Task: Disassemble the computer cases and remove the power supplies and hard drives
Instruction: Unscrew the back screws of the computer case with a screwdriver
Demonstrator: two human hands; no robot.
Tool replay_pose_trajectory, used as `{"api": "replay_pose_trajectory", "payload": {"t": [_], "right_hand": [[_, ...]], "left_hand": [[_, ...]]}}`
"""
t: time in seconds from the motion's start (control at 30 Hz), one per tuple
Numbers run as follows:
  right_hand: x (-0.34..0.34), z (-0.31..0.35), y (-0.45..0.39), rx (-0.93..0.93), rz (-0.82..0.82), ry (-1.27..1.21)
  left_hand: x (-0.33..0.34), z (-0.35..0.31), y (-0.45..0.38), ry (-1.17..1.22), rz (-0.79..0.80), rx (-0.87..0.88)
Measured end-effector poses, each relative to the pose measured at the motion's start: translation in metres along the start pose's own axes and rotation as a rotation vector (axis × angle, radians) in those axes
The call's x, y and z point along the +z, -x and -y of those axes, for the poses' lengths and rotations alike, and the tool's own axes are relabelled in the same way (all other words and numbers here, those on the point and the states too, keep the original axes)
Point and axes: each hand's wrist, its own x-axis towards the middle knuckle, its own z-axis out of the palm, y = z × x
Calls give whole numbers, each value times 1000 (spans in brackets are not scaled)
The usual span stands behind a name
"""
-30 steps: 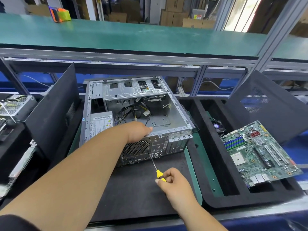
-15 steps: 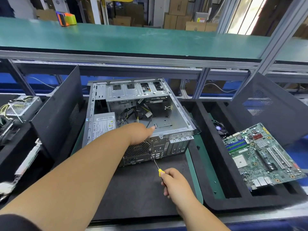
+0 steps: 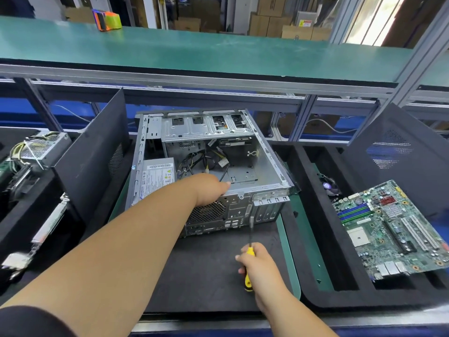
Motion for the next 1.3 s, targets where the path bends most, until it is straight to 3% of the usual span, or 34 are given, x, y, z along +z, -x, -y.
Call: {"api": "replay_pose_trajectory", "payload": {"t": [0.2,0.37,1.3], "right_hand": [[39,21,-26,117,-48,-569],[61,39,-46,248,-104,-766],[75,36,-53,243,-228,-857]], "left_hand": [[1,1,-3,9,-9,17],[2,1,-3,-10,-32,45],[9,11,-7,18,-137,179]]}}
